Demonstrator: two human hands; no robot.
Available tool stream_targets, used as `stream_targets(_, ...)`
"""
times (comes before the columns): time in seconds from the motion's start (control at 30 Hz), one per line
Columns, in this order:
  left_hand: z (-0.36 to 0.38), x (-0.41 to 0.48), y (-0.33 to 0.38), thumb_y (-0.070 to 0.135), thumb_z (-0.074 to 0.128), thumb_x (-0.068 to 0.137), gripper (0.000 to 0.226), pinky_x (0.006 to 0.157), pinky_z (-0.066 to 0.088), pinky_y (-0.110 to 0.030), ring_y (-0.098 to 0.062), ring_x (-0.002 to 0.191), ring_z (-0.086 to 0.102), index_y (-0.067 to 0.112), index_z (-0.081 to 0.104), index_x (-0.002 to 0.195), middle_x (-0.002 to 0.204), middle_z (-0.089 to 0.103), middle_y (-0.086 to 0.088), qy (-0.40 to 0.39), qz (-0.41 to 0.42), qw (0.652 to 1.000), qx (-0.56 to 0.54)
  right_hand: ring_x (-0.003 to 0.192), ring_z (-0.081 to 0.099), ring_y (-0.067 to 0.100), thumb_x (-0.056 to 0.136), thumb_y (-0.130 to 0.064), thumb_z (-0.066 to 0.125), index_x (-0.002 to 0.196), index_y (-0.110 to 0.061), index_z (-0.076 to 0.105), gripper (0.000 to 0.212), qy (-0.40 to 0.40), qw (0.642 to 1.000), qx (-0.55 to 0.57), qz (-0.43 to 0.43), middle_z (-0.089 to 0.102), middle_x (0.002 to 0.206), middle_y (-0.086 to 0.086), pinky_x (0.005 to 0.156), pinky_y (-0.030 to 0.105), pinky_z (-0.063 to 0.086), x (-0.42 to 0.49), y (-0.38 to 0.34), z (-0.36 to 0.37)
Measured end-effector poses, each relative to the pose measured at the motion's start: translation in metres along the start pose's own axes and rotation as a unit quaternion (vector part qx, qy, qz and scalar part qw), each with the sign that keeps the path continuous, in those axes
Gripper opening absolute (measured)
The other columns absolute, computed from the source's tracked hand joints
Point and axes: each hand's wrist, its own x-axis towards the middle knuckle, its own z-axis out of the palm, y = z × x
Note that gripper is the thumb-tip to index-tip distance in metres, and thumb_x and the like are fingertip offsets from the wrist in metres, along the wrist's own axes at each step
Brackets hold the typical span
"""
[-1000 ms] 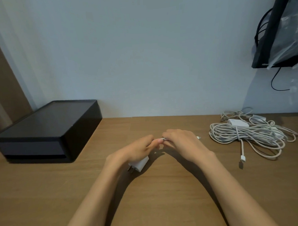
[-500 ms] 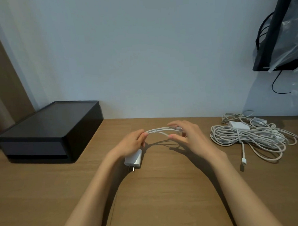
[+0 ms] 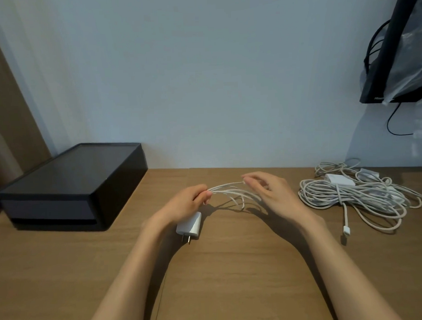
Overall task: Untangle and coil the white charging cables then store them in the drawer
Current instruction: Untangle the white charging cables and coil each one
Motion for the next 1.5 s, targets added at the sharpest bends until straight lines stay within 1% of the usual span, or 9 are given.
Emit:
stream_targets(0.2,0.001,-0.003,0.002,0.026,0.04,0.1,0.025,0.057,0.028,-0.024,-0.009,0.059,0.037,0.021,0.051,0.078,0.067,0.046,0.002,0.003,0.041,0.999,0.02,0.096,0.052,0.002,0.099,-0.022,0.049,0.129,-0.024,0.058,0.031,-0.033,0.999,-0.018,0.032,0.057,0.115,-0.008,0.071,0.008,0.036,0.0,0.006,0.004)
stream_targets(0.43,-0.001,-0.003,0.001,0.029,0.041,0.099,0.022,0.055,0.027,-0.02,-0.005,0.057,0.034,0.033,0.061,0.09,0.07,0.048,-0.003,-0.013,0.069,0.998,0.005,0.088,0.057,0.007,0.093,-0.03,0.059,0.094,-0.029,0.075,0.016,-0.04,0.999,0.017,0.006,0.067,0.092,-0.005,0.075,0.023,0.043,-0.001,0.004,-0.003)
stream_targets(0.53,-0.003,-0.004,0.001,0.028,0.04,0.1,0.024,0.057,0.029,-0.019,-0.005,0.06,0.035,0.04,0.06,0.095,0.075,0.049,-0.007,-0.033,0.07,0.997,-0.01,0.07,0.055,0.001,0.094,-0.027,0.058,0.095,-0.024,0.076,0.018,-0.043,0.995,0.087,0.006,0.065,0.074,-0.014,0.066,0.013,0.042,-0.001,-0.002,-0.009)
stream_targets(0.8,-0.014,-0.013,0.018,0.03,0.039,0.099,0.025,0.064,0.035,-0.016,-0.013,0.07,0.039,0.028,0.063,0.102,0.083,0.048,-0.013,-0.122,0.103,0.982,-0.098,0.05,0.048,0.011,0.097,-0.023,0.052,0.105,-0.009,0.069,0.024,-0.091,0.946,0.301,0.083,0.057,0.063,0.002,0.055,0.022,0.044,-0.002,-0.007,-0.009)
stream_targets(1.0,-0.014,-0.016,0.03,0.032,0.037,0.099,0.027,0.076,0.044,-0.017,-0.008,0.075,0.047,0.027,0.063,0.103,0.076,0.051,0.004,-0.033,0.066,0.971,-0.227,0.046,0.039,0.006,0.088,-0.023,0.059,0.11,-0.007,0.068,0.029,-0.084,0.883,0.441,0.138,0.05,0.062,-0.001,0.041,0.016,0.037,-0.003,-0.012,0.017)
stream_targets(1.1,-0.01,-0.01,0.028,0.03,0.039,0.1,0.027,0.068,0.041,-0.014,-0.003,0.065,0.042,0.022,0.065,0.102,0.074,0.041,-0.001,0.079,0.025,0.964,-0.252,0.046,0.038,0.001,0.098,-0.02,0.05,0.112,-0.018,0.068,0.023,-0.054,0.938,0.321,0.114,0.045,0.064,-0.004,0.044,0.015,0.036,-0.006,-0.022,0.034)
stream_targets(1.2,-0.006,-0.003,0.021,0.023,0.043,0.099,0.026,0.056,0.036,-0.006,0.004,0.055,0.043,0.019,0.068,0.1,0.064,0.05,0.008,0.193,-0.007,0.959,-0.209,0.074,0.059,0.002,0.1,-0.022,0.046,0.11,-0.016,0.069,0.026,-0.017,1.0,0.005,-0.018,0.064,0.083,-0.006,0.068,0.022,0.047,-0.008,-0.025,0.047)
stream_targets(1.33,0.001,0.002,0.009,0.028,0.049,0.097,0.022,0.049,0.027,-0.022,-0.007,0.047,0.037,0.029,0.071,0.099,0.062,0.061,-0.003,0.278,-0.022,0.955,-0.107,0.074,0.061,0.02,0.097,-0.022,0.052,0.104,-0.018,0.067,0.018,0.052,0.969,-0.201,-0.137,0.064,0.083,0.001,0.062,0.03,0.048,-0.013,-0.031,0.057)
stream_targets(1.5,0.002,-0.002,0.013,0.023,0.054,0.094,0.022,0.062,0.048,-0.033,-0.013,0.068,0.058,0.021,0.069,0.111,0.082,0.071,-0.002,0.265,0.007,0.963,-0.041,0.064,0.061,0.02,0.083,-0.013,0.072,0.083,-0.012,0.07,0.002,0.169,0.926,-0.262,-0.214,0.064,0.075,0.001,0.048,0.03,0.049,-0.013,-0.038,0.049)
